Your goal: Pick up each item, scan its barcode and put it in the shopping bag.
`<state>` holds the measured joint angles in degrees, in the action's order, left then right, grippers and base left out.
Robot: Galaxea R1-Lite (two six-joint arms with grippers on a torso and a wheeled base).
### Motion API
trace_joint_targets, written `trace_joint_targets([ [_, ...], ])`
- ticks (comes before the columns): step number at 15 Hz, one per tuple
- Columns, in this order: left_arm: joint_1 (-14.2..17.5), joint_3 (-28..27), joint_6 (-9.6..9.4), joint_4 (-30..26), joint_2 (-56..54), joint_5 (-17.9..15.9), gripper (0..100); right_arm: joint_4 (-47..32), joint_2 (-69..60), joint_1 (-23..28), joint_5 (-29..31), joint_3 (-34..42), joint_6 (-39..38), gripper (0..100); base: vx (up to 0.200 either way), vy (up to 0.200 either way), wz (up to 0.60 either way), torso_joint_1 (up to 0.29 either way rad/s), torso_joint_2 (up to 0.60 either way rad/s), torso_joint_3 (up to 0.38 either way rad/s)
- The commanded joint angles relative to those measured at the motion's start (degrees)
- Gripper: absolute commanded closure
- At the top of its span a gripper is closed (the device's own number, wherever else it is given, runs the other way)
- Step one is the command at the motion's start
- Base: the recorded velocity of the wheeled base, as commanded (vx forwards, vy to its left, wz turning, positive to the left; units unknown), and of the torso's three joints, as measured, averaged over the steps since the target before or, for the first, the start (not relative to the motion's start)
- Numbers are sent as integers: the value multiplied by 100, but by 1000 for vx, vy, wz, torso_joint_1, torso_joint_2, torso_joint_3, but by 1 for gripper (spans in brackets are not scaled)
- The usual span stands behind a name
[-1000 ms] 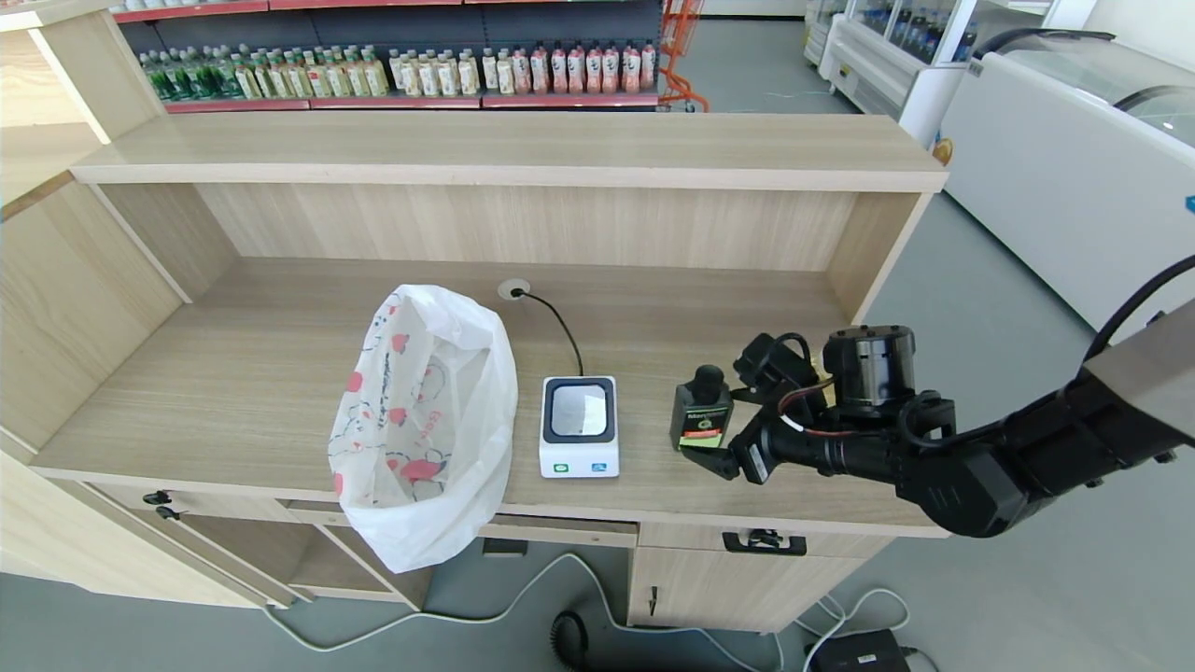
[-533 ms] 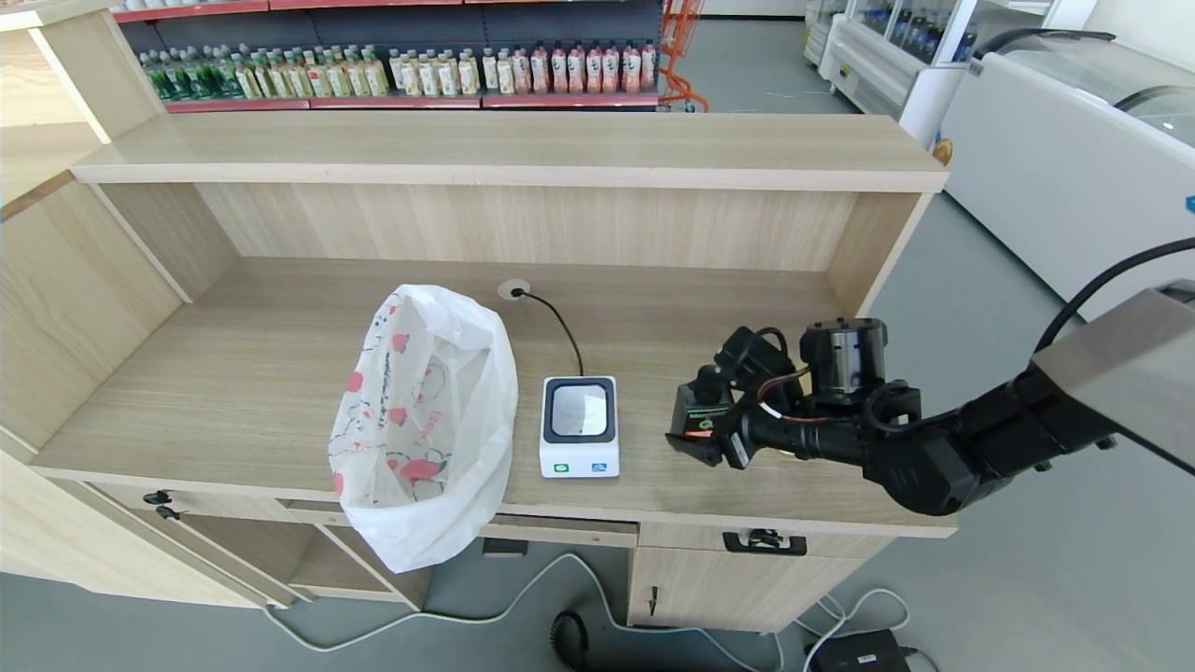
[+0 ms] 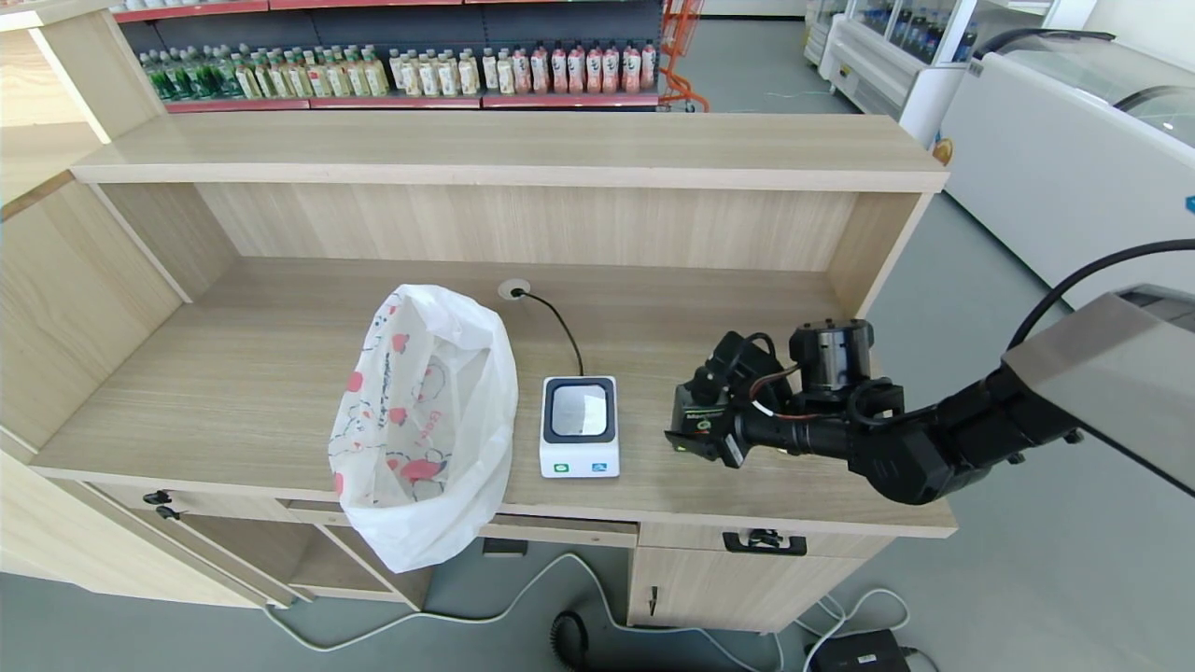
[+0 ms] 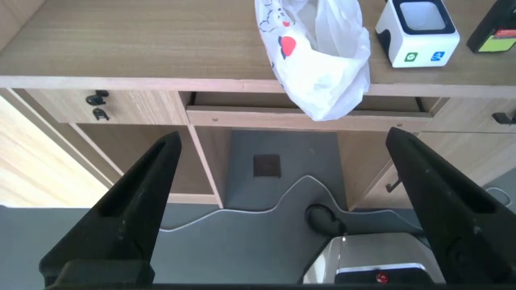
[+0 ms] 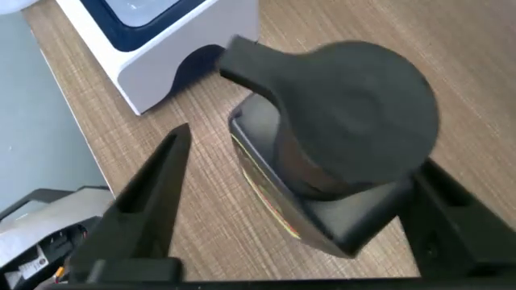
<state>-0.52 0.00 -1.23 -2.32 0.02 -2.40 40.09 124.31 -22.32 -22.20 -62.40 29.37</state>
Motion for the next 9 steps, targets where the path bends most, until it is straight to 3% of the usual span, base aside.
trace_joint_targets([
  [1, 0, 0, 0, 3, -2, 3, 0, -10, 76, 0, -4, 9, 87, 100, 0, 0, 0, 0, 0, 0],
  [6, 0, 0, 0, 3, -2, 3, 0, -134, -179, -9, -30, 299, 139, 100, 0, 0, 0, 0, 0, 0],
  [9, 0, 0, 0, -6, -2, -6, 0, -98, -671, 17, -39, 844, -80, 100, 0, 0, 0, 0, 0, 0],
])
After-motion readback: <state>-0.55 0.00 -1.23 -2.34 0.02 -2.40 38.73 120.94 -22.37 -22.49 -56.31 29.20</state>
